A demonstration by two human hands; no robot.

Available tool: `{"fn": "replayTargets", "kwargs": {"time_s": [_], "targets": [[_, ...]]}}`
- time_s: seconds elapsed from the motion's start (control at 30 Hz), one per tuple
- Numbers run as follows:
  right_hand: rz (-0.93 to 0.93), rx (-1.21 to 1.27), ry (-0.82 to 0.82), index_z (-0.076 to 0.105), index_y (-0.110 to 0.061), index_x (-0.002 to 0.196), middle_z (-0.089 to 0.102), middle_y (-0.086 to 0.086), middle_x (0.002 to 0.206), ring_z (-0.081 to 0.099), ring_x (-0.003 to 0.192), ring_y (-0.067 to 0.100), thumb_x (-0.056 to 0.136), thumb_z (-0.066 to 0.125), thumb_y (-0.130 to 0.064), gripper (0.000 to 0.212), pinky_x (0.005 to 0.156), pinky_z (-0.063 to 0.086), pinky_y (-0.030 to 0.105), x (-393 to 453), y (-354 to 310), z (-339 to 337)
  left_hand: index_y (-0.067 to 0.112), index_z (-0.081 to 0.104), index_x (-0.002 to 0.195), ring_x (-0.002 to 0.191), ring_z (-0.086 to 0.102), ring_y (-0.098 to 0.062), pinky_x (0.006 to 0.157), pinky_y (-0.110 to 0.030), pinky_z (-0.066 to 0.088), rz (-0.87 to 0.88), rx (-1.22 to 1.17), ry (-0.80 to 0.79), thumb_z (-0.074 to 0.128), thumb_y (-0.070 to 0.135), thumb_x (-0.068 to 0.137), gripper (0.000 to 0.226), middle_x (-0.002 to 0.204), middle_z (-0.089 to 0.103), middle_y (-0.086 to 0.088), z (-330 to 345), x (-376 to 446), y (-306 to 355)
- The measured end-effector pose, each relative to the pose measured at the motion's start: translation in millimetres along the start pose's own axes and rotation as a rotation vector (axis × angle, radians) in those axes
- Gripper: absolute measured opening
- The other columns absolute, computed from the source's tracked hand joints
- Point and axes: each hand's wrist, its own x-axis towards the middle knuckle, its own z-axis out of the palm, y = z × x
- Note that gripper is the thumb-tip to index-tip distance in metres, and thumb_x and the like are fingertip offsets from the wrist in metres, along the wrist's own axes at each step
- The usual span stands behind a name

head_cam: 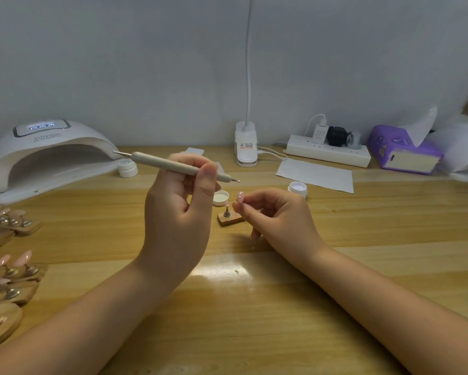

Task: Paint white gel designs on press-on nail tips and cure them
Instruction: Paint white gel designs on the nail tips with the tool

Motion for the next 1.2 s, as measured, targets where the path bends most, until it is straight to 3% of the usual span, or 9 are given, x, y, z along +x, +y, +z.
{"fn": "replayTargets", "kwargs": {"time_s": [0.17, 0.33, 0.5, 1.03, 1.2], "targets": [[0.002, 0.016, 0.015, 0.075, -0.019, 0.09, 0.073, -0.003, 0.078, 0.064, 0.05, 0.022, 0.084, 0.072, -0.021, 0.006, 0.052, 0.055, 0.046, 0, 0, 0, 0.029, 0.053, 0.089, 0.067, 0.058, -0.019, 0.058, -0.031, 0.049, 0.003, 0.096, -0.061, 0.049, 0.023, 0.095, 0.009, 0.073, 0.06, 0.0, 0, -6, -7], [-0.01, 0.018, 0.011, 0.075, -0.019, 0.09, 0.073, -0.003, 0.079, 0.063, 0.049, 0.021, 0.085, 0.073, -0.018, 0.006, 0.051, 0.056, 0.043, 0, 0, -1, 0.024, 0.053, 0.09, 0.066, 0.057, -0.016, 0.054, -0.014, 0.042, 0.02, 0.187, -0.104, 0.05, 0.021, 0.095, 0.006, 0.07, 0.059, 0.001, 0, -8, -13], [-0.013, 0.017, 0.004, 0.075, -0.019, 0.092, 0.073, -0.003, 0.08, 0.064, 0.051, 0.021, 0.084, 0.073, -0.018, 0.008, 0.052, 0.056, 0.044, 0, 0, 0, 0.021, 0.054, 0.091, 0.068, 0.058, -0.016, 0.055, -0.018, 0.044, 0.024, 0.191, -0.104, 0.05, 0.021, 0.094, 0.005, 0.072, 0.06, 0.001, 1, -8, -14], [-0.039, 0.022, -0.017, 0.073, -0.026, 0.091, 0.073, -0.008, 0.081, 0.064, 0.052, 0.019, 0.085, 0.072, -0.018, 0.01, 0.049, 0.057, 0.037, 0, 2, -1, 0.018, 0.055, 0.091, 0.071, 0.058, -0.009, 0.059, -0.009, 0.042, 0.037, 0.208, -0.109, 0.05, 0.021, 0.095, 0.006, 0.072, 0.059, 0.006, 1, -8, -15], [-0.028, 0.037, -0.003, 0.073, -0.023, 0.09, 0.073, -0.004, 0.079, 0.065, 0.053, 0.021, 0.085, 0.072, -0.018, 0.008, 0.049, 0.057, 0.036, 0, 0, 0, 0.028, 0.053, 0.09, 0.066, 0.058, -0.014, 0.055, -0.017, 0.044, 0.05, 0.169, -0.082, 0.049, 0.023, 0.095, 0.007, 0.073, 0.06, 0.002, 0, -6, -11]]}}
